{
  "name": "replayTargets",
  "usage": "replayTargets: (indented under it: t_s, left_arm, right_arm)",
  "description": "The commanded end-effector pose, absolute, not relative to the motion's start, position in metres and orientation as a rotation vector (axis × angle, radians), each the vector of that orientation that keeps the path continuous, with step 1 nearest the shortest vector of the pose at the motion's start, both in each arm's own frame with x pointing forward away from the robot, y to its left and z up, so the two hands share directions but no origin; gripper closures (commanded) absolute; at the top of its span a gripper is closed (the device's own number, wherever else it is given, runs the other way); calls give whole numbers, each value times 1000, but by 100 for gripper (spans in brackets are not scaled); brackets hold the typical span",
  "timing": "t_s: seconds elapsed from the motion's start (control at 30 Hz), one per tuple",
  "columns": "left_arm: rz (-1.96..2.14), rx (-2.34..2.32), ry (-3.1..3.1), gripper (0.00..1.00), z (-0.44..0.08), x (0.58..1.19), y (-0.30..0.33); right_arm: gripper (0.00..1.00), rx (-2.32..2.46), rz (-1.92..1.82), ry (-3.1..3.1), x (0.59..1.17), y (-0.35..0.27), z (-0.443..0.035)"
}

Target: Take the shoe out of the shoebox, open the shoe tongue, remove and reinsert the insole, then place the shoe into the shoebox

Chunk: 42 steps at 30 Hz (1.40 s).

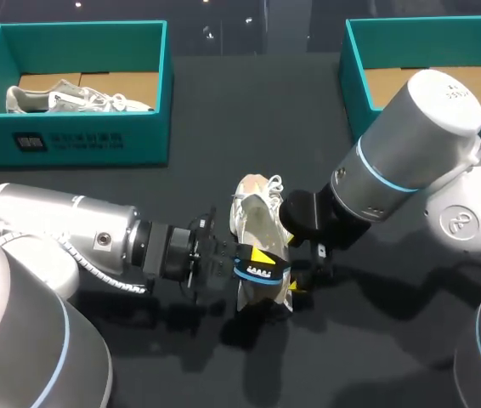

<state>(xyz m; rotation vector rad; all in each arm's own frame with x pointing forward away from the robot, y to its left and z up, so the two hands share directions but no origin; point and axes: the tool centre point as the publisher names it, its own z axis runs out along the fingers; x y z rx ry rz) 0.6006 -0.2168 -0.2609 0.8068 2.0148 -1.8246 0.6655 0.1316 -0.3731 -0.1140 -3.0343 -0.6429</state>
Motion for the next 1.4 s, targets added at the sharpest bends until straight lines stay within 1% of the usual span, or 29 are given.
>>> replayTargets:
  t_s: [0.03, 0.6, 1.4]
  left_arm:
    - [-1831, 811, 2006, 100, -263, 600, -221]
    - [-1854, 783, 1908, 100, -275, 595, -226]
    - [-1882, 671, 1847, 100, -277, 601, -231]
  right_arm:
    - [0, -114, -645, -3034, 666, 134, -376]
    - [0, -114, -645, -3034, 666, 134, -376]
    - [0, -114, -645, -3034, 666, 134, -376]
